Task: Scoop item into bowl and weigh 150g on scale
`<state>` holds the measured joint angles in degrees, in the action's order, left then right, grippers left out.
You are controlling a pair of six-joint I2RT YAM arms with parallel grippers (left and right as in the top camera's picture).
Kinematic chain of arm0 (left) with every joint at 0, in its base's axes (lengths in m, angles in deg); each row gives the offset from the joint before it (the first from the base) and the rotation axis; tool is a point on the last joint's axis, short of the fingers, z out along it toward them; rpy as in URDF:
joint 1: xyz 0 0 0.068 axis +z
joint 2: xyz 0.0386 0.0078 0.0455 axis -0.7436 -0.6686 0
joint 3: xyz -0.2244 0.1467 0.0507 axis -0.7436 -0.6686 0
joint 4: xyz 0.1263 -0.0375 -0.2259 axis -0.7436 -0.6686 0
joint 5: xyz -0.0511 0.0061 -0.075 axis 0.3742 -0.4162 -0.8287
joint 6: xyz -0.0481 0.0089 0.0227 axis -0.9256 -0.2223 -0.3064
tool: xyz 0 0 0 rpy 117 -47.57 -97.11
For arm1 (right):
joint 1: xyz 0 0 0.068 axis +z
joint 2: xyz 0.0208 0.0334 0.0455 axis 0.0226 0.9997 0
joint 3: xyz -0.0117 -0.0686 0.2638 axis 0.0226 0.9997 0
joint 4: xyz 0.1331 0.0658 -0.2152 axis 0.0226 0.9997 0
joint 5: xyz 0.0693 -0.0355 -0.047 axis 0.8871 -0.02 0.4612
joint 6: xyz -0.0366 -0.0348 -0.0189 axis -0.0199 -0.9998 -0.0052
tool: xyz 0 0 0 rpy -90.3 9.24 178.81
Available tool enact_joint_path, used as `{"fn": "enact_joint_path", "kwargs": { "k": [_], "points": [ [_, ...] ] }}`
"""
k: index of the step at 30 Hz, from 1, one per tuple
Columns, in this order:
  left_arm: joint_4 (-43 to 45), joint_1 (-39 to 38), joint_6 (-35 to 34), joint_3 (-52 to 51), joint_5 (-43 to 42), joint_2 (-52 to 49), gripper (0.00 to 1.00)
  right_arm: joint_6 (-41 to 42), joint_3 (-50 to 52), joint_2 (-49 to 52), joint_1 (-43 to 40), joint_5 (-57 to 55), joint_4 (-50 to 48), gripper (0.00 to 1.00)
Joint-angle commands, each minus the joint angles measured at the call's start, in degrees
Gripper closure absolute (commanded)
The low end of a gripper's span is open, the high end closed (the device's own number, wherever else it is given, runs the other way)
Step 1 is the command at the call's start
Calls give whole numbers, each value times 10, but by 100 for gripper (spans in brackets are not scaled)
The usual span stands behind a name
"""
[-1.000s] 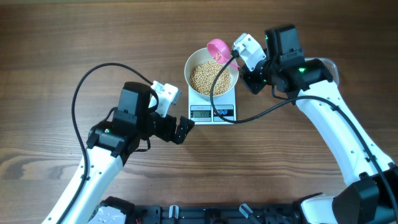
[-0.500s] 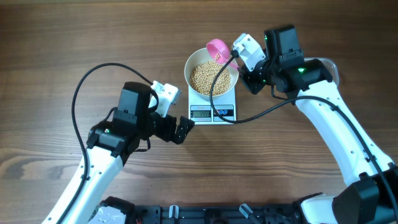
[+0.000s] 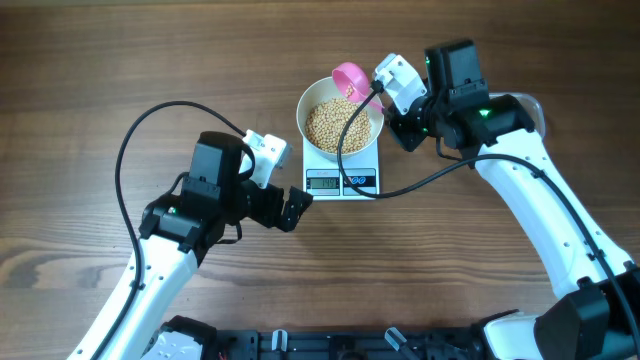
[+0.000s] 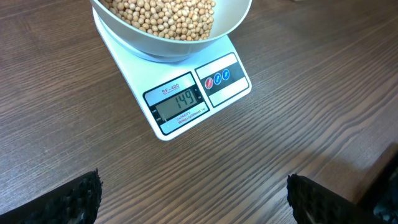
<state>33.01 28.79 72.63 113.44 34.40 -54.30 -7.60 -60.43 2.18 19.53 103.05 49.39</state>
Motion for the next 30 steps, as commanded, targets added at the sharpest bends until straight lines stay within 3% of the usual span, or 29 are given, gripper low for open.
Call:
{"fn": "enact_joint_path", "kwargs": {
  "k": [1, 5, 30],
  "points": [
    [2, -2, 3, -2, -7, -3, 0, 2, -9, -17, 3, -5, -3, 96],
    [2, -2, 3, -2, -7, -3, 0, -30, -9, -17, 3, -5, 3, 96],
    [2, -2, 3, -2, -7, -3, 0, -25, -9, -21, 3, -12, -5, 96]
  ]
}}
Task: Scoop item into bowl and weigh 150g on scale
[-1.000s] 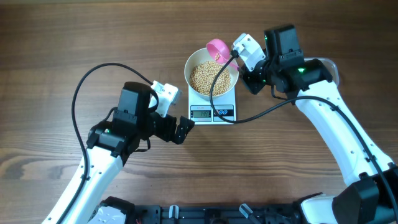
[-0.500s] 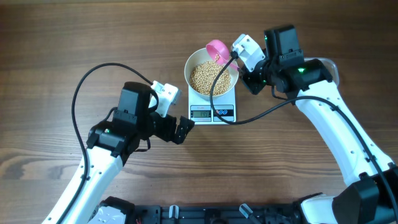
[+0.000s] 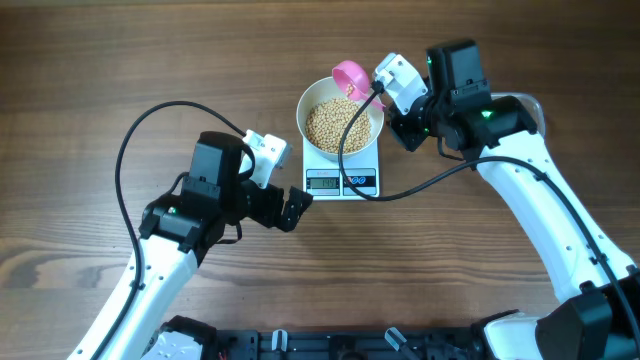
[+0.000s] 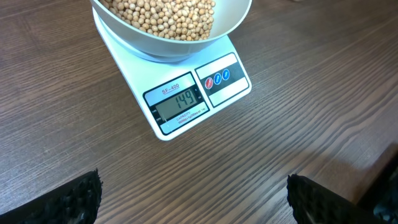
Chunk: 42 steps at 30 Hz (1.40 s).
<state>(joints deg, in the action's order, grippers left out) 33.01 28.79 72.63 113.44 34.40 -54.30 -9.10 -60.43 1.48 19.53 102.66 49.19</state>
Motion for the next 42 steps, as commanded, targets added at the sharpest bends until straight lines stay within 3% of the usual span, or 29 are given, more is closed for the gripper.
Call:
{"fn": "enact_joint_path", "kwargs": {
  "k": [1, 42],
  "points": [
    [2, -2, 3, -2, -7, -3, 0, -11, -9, -14, 3, -7, -4, 96],
    [2, -2, 3, -2, -7, -3, 0, -38, -9, -16, 11, -19, 14, 96]
  ]
}}
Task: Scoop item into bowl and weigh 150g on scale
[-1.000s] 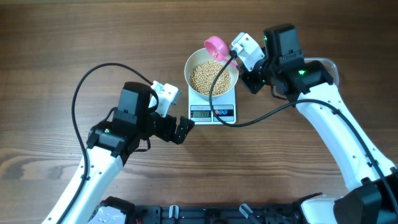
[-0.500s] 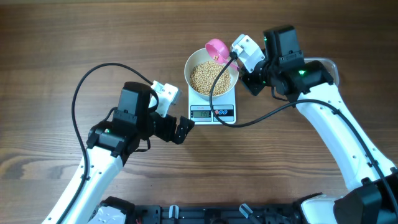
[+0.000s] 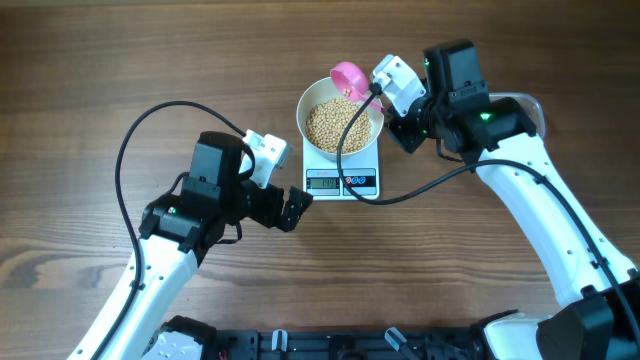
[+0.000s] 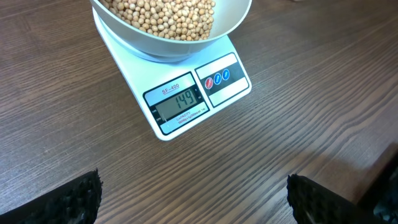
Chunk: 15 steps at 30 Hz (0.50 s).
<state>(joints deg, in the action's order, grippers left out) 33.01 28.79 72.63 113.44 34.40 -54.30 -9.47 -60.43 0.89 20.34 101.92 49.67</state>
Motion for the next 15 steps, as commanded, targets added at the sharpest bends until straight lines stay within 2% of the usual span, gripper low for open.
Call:
{"fn": "enact_joint_path", "kwargs": {
  "k": [1, 15],
  "points": [
    [2, -2, 3, -2, -7, -3, 0, -38, -9, -8, 3, -15, 12, 96],
    [2, -3, 3, -2, -7, -3, 0, -31, -9, -9, 6, -17, 0, 96]
  ]
}}
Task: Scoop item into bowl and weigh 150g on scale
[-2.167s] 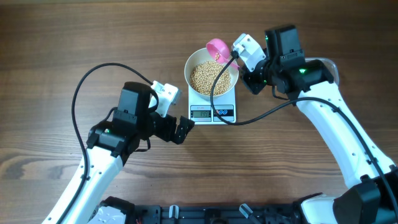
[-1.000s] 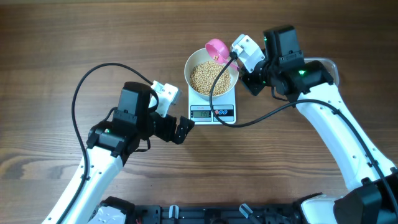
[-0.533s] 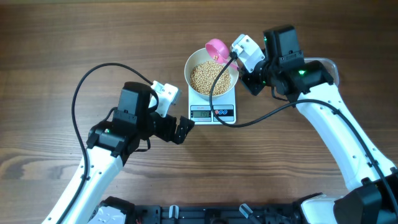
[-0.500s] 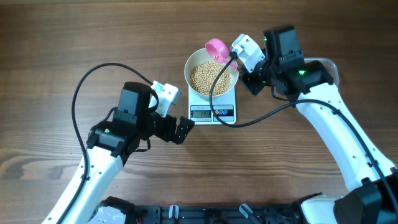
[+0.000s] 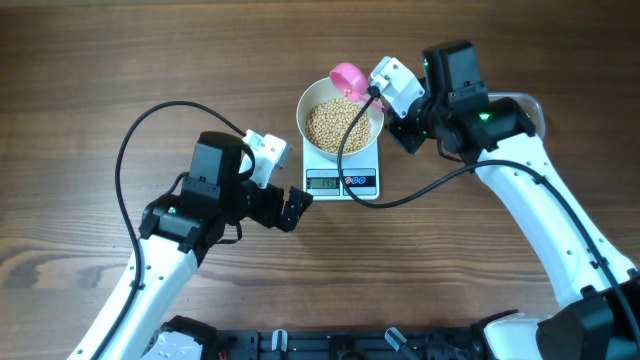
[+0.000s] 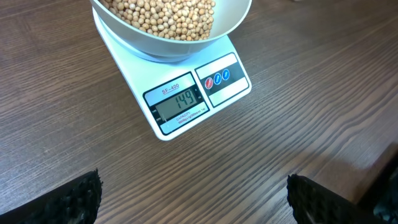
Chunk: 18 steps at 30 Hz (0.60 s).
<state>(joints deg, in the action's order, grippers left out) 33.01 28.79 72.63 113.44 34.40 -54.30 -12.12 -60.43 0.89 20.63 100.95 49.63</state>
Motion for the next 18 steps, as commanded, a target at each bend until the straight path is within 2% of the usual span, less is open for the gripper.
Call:
{"fn": "enact_joint_path", "kwargs": {
  "k": [1, 18],
  "points": [
    [2, -2, 3, -2, -7, -3, 0, -4, -9, -9, 3, -8, 1, 96],
    [2, -2, 3, -2, -7, -3, 0, 50, -9, -9, 3, 23, 5, 96]
  ]
}}
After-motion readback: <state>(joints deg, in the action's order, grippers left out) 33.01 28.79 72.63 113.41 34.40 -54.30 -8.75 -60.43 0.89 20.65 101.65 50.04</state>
